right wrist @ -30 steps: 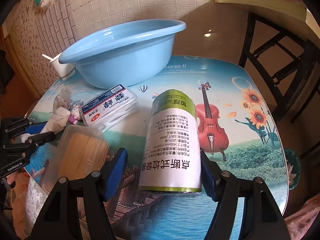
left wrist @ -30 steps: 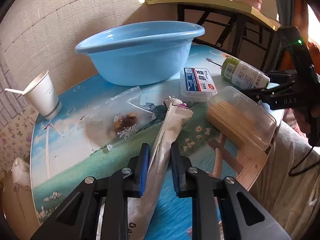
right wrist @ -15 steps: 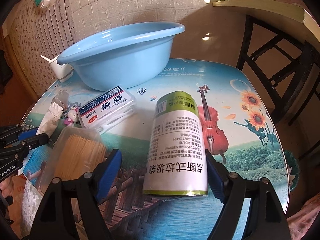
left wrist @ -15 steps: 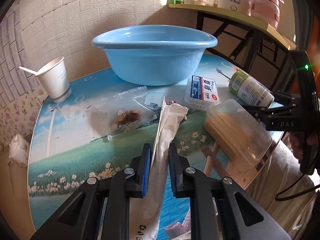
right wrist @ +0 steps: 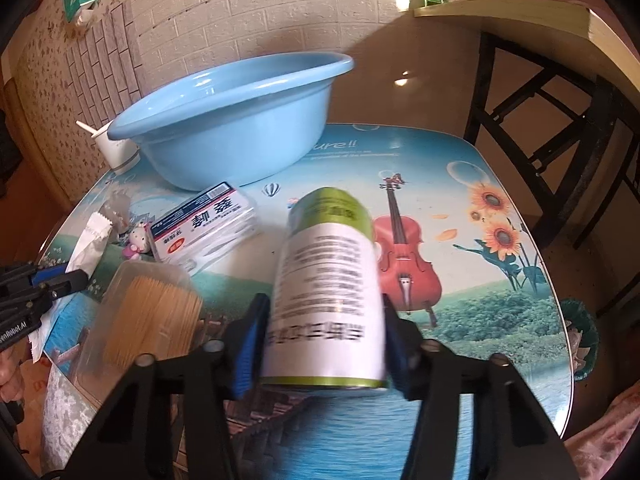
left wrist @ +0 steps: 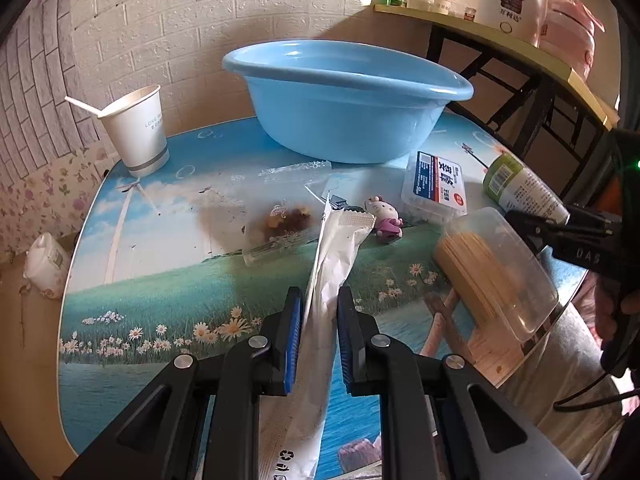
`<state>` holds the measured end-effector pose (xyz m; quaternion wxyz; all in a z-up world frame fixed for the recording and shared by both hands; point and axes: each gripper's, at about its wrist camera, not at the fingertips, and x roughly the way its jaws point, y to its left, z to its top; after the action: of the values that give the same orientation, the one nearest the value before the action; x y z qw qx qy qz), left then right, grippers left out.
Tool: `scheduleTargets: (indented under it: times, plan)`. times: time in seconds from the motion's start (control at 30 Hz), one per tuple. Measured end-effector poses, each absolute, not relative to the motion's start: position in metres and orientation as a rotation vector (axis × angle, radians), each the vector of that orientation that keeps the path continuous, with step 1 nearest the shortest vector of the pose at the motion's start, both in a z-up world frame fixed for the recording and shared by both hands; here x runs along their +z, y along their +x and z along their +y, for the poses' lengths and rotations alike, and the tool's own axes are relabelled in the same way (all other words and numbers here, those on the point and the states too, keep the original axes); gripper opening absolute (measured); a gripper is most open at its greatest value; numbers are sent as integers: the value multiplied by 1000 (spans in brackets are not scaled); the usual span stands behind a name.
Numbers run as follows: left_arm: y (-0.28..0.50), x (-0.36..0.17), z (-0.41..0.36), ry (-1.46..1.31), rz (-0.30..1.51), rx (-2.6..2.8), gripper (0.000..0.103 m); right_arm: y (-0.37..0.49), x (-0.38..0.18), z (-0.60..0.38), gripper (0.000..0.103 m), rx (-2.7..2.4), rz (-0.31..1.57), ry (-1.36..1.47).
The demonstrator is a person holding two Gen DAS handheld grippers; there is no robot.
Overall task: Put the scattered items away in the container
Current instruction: 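Lift the white packet with the left gripper while the right gripper lifts the bottle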
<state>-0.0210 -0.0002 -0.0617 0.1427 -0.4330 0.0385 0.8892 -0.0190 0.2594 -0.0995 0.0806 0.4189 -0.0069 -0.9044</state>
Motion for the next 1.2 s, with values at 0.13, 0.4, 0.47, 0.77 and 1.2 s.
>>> scheduleTargets:
  times: [0.13,0.4,0.47,0.77,1.2]
  plan:
    - [-23,-63,1,-1255,101,2572,16,-20,-99,261,50,-2704,-19,1241]
    - [-22,-67,6,-1216,145,2614,18,-16,-99,261,50,-2699,-29,1224]
    - [-22,-67,6,-1208,138,2622,19,-16,-99,261,50,-2700,-25,1221]
    - [-20,-70,4,-1144,116,2654,22,-17,-100,261,51,-2703,-16,1206]
    - [-17,-73,5,-1092,79,2710,24,-10,-104,252,52,-2744,27,1157]
